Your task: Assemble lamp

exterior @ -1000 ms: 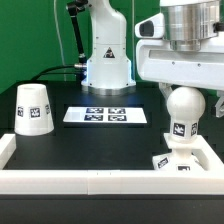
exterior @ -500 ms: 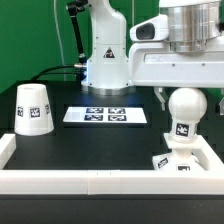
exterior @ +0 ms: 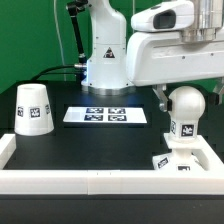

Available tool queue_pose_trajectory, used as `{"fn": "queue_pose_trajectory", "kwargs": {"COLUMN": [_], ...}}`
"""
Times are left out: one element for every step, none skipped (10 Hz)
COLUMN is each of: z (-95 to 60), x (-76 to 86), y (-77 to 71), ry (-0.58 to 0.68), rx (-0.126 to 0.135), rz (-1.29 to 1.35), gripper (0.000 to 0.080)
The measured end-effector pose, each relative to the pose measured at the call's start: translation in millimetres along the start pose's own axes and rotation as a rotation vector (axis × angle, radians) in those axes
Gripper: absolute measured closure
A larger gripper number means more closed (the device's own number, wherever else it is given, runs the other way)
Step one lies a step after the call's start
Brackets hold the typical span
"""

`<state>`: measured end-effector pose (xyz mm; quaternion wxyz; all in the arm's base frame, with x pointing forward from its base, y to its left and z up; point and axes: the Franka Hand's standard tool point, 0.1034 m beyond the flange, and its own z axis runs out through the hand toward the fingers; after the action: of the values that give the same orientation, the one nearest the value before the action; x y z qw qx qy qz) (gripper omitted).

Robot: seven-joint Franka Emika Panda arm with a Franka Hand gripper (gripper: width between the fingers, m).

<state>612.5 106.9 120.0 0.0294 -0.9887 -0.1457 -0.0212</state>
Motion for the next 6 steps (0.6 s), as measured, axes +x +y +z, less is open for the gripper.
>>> {"fn": "queue_pose_trajectory", "kwargs": {"z": [1.0, 1.5, 1.7, 1.9, 2.0, 2.0], "x": [-0.6, -1.0, -1.2, -1.5, -1.8, -1.9], "y": [0.9, 2.4, 3.5, 4.6, 5.9, 6.9], "ry": [-0.002, -0.003, -0.004, -0.006, -0.007, -0.008], "rx": [0.0, -0.002, -0.004, -0.007, -0.01, -0.011], "rz": [-0.014, -0.099, -0.168, -0.222, -0.275, -0.353], "gripper": [0.0101, 0.0101, 0.0101, 0.0101, 0.0101, 0.0101]}}
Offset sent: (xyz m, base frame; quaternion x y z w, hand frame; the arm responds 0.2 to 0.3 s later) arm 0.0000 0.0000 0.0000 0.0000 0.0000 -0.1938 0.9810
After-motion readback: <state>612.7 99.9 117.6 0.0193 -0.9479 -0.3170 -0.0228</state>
